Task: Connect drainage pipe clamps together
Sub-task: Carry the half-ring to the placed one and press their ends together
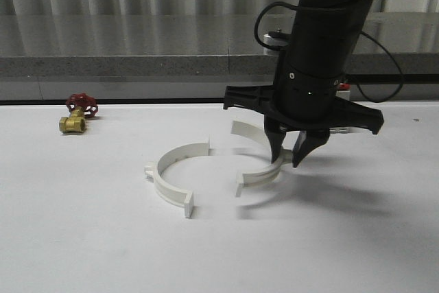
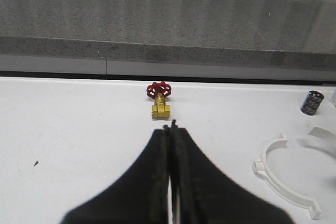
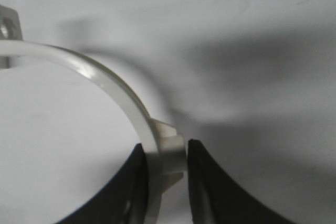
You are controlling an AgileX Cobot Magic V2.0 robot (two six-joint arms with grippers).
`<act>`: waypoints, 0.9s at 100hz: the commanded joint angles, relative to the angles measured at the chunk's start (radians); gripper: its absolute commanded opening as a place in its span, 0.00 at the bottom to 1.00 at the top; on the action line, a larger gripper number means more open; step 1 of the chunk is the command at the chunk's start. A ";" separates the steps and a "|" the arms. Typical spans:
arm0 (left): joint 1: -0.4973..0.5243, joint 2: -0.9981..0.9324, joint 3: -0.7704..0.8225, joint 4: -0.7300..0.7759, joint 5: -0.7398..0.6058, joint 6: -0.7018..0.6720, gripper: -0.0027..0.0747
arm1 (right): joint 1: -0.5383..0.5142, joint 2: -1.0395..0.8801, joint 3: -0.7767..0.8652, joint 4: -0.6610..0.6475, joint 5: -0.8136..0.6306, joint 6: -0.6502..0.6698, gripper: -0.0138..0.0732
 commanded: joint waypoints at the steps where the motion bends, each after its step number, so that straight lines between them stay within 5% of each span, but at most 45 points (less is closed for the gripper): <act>1: 0.002 0.008 -0.027 0.001 -0.075 -0.001 0.01 | 0.015 -0.047 -0.034 -0.100 -0.003 0.099 0.25; 90: 0.002 0.008 -0.027 0.001 -0.075 -0.001 0.01 | 0.096 0.033 -0.143 -0.133 0.062 0.209 0.25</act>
